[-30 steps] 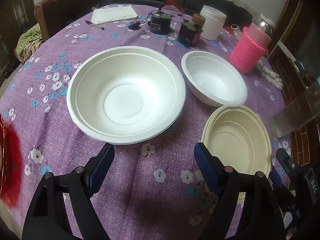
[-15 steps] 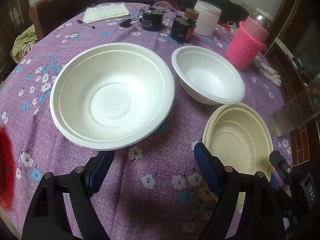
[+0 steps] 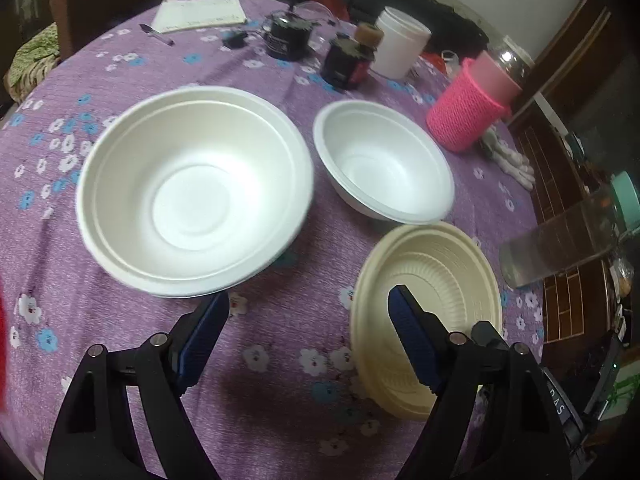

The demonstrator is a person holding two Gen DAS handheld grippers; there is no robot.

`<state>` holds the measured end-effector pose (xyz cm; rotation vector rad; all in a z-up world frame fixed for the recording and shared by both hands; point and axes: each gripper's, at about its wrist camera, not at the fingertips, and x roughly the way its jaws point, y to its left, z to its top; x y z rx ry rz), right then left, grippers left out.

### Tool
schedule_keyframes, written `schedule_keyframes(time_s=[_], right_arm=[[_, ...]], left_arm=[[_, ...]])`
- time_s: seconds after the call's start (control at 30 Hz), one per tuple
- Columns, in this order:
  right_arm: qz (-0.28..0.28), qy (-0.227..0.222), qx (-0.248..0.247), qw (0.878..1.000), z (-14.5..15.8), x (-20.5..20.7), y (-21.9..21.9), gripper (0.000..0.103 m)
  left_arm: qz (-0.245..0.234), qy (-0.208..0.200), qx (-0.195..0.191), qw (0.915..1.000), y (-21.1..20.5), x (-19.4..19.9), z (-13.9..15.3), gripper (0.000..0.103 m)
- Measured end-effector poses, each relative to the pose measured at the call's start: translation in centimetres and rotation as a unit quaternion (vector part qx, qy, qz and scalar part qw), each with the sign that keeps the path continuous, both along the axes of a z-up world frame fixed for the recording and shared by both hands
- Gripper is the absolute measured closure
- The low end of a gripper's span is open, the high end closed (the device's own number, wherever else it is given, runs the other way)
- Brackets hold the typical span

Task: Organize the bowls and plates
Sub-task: 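Close both grippers on the rim of the cream plastic bowl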

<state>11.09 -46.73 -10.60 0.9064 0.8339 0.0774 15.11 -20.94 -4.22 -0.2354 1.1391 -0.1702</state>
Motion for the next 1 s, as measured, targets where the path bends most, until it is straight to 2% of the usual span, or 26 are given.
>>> schedule_keyframes(time_s=[0.2,0.5,0.57,0.63,0.8,0.9,1.0], right_arm=[[0.002,0.000,0.008,1.000,0.0,-0.1,-0.1,0.062],[0.005,0.001,0.022,1.000,-0.2,-0.2,-0.1,0.063],[0.003,0.000,0.022,1.000,-0.1,-0.2,-0.2,0.063],[0.003,0.000,0.021,1.000,-0.1,-0.2,-0.2,0.063],[0.006,0.003,0.017,1.000,-0.3,-0.1,-0.1,0.069],[0.006,0.004,0.011,1.000,-0.2,-0.1,-0.1,0.078],[0.005,0.004,0.007,1.000,-0.2,0.0,-0.1,0.084]], left_arm=[[-0.007,0.033,-0.009,0.9994,-1.1,0.5,-1.2,0.021],[-0.002,0.021,0.014,0.9997,-1.5,0.3,-1.5,0.023],[-0.005,0.014,0.015,0.9998,-1.5,0.2,-1.3,0.038],[-0.009,0.017,0.013,0.9997,-1.6,0.2,-1.5,0.045],[-0.023,0.033,0.005,0.9992,-2.1,0.3,-2.4,0.073],[-0.030,0.028,0.001,0.9992,-2.3,0.0,-2.2,0.084],[-0.038,0.023,-0.002,0.9990,-2.4,-0.1,-1.9,0.089]])
